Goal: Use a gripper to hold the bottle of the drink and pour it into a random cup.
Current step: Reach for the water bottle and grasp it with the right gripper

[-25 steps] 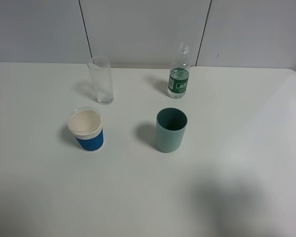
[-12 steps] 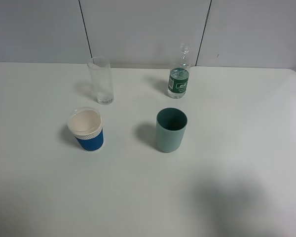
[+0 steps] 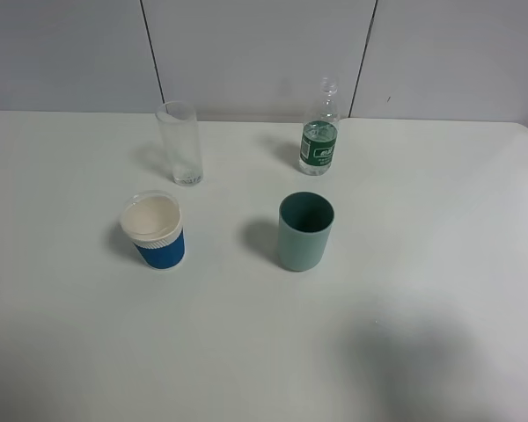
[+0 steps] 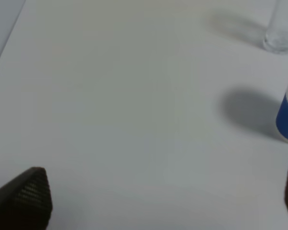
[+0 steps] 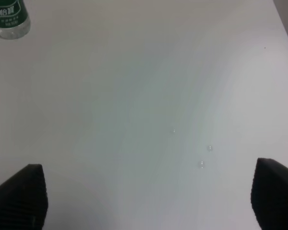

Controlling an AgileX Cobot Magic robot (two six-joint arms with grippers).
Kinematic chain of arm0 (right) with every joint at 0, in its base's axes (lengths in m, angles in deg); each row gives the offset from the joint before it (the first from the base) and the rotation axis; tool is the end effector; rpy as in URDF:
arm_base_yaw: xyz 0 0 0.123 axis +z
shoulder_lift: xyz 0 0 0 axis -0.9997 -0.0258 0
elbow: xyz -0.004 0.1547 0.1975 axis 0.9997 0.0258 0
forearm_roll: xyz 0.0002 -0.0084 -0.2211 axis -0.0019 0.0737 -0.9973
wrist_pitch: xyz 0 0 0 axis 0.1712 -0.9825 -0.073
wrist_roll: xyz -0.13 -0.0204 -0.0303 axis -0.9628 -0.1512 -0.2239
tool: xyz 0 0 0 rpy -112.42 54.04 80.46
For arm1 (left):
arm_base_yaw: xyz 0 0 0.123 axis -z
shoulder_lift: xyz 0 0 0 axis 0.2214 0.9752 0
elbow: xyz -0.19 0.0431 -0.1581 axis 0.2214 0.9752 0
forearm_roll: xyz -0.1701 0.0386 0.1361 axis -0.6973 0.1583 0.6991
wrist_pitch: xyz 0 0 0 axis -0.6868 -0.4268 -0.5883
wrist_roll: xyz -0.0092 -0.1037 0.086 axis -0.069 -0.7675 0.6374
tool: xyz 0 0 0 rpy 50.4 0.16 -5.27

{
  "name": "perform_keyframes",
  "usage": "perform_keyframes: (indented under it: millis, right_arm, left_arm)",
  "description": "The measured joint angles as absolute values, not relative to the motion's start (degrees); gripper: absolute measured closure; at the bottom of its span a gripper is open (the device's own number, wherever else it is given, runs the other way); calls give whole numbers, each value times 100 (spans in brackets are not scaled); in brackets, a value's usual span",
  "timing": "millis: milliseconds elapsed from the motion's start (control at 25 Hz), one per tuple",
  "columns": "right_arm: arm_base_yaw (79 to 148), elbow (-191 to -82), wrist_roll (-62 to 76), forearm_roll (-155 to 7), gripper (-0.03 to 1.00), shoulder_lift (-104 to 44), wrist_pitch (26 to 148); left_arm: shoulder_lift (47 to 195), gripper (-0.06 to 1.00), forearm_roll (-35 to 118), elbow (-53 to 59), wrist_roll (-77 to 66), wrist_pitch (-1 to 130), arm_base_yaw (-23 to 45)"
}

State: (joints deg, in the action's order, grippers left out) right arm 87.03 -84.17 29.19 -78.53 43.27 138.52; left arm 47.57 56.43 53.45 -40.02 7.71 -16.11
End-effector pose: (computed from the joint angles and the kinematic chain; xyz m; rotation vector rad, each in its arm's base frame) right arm 0.0420 0.0052 0.2392 0.0179 2.0527 0.0446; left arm 0.0401 0.0045 0.2464 -0.0596 2.0208 0.0589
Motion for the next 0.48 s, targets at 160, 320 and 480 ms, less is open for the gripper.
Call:
perform_keyframes:
  millis: [160, 320, 480]
  right_arm:
    - [8703, -8417, 2919, -7853, 13, 4327, 13852]
    - [8703, -8417, 2919, -7853, 13, 4327, 13852]
    - [8703, -8417, 2919, -7853, 13, 4327, 13852]
  left_arm:
    - [4757, -4, 5643, 5345, -4002, 771, -1611]
    - [4757, -4, 5643, 5345, -4002, 771, -1611]
    - [4757, -4, 5643, 5345, -4002, 771, -1611]
